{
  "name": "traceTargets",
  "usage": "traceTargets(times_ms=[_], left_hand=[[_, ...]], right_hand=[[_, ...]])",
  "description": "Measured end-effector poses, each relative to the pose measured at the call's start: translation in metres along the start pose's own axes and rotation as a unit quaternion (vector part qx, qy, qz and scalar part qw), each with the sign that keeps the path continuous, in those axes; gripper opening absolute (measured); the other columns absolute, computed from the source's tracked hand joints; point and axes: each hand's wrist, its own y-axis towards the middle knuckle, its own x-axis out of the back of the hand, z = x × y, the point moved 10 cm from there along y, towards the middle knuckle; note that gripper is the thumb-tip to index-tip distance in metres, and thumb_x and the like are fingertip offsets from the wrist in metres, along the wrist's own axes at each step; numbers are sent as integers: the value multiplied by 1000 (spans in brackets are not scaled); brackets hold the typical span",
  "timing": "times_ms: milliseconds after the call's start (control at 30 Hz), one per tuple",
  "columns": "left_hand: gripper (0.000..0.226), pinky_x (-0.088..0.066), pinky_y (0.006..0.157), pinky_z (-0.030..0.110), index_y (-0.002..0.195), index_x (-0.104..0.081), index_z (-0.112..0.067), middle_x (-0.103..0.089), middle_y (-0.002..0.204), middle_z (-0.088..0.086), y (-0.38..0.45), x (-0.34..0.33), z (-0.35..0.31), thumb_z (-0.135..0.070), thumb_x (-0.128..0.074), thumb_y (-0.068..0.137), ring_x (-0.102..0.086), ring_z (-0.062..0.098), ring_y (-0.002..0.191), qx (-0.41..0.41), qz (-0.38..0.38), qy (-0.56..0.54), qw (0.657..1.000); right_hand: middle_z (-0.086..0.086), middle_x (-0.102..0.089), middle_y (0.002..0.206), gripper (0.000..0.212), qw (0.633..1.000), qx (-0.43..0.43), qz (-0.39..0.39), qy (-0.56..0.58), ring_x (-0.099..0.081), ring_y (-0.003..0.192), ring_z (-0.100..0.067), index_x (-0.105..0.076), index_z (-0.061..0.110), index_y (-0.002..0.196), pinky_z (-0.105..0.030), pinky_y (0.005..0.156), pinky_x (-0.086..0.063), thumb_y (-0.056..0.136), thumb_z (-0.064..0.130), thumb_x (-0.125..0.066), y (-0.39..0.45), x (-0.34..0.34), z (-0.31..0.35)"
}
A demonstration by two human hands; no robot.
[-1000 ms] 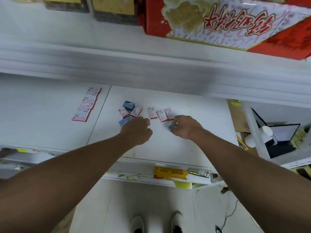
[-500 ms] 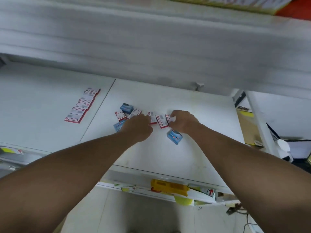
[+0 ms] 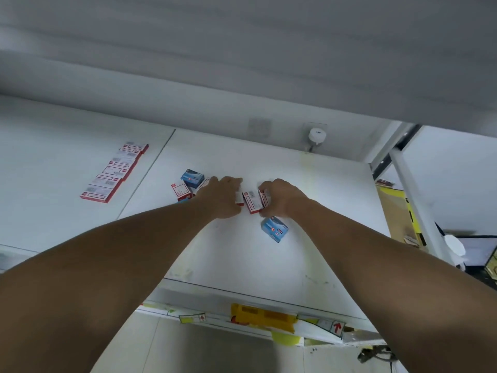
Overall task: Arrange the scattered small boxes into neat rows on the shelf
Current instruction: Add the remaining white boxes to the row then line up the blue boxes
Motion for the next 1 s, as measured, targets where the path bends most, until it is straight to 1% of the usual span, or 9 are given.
traceTargets(times_ms=[100,200,267,367,567,667,833,933,1000], left_hand=[[84,-48,111,52,164,-34,-26,-48,156,3,2,4,-1,-47,-73,92,-44,33,144,0,-7,9,1000],[85,-52,106,48,159,-40,-21,-53,147,7,-2,8,2,-49,-78,88,-52,31,136,7,-19,-1,1000],[85,-53,106,47,158,-42,-19,-54,146,7,-7,9,5,-46,-80,87,-54,31,135,10,-22,-11,1000],[84,-54,104,46,158,-42,-19,-55,145,6,-20,16,6,-40,-81,87,-55,29,134,12,-31,-36,999],[80,-59,94,42,155,-46,-20,-58,136,4,-57,38,8,-34,-81,84,-58,25,128,9,-42,-50,998],[79,-61,92,44,153,-48,-20,-59,135,2,-79,49,11,-33,-82,83,-60,25,125,13,-45,-67,997],[77,-63,90,45,151,-50,-21,-60,140,2,-115,62,19,-28,-82,82,-62,26,123,15,-42,-79,996],[81,-63,92,42,154,-48,-21,-59,145,3,-137,66,24,-29,-82,82,-62,27,126,12,-33,-85,996],[82,-63,93,43,155,-47,-21,-57,150,5,-153,69,28,-31,-83,82,-61,29,130,7,-36,-77,996]], right_hand=[[-2,-59,109,55,1000,-2,-5,-5,-62,101,-23,-57,27,126,-39,88,-56,79,35,-86,3,-2,-1],[-4,-60,111,46,1000,-11,-18,-8,-63,101,-25,-58,27,123,-36,82,-54,83,27,-80,3,-2,0],[-5,-63,115,39,999,-24,-22,-3,-62,103,-26,-59,25,122,-37,84,-54,88,27,-76,0,1,-1],[-5,-64,115,30,998,-51,-30,1,-61,105,-26,-62,22,121,-39,90,-55,94,32,-71,-9,11,-6],[-8,-57,128,49,996,-84,-21,9,-59,118,-30,-59,21,137,-43,97,-55,89,13,-64,-37,32,-5],[-8,-57,125,46,995,-93,-16,9,-61,114,-29,-63,18,132,-41,94,-56,87,12,-67,-52,38,4],[-4,-58,119,41,995,-102,1,15,-64,109,-28,-70,25,118,-39,91,-58,78,20,-76,-82,41,27],[-2,-60,114,42,995,-104,8,8,-66,99,-27,-71,25,109,-37,84,-60,70,13,-79,-99,41,39],[-2,-61,113,38,995,-97,8,11,-67,96,-27,-72,23,109,-32,79,-58,74,11,-75,-110,43,50]])
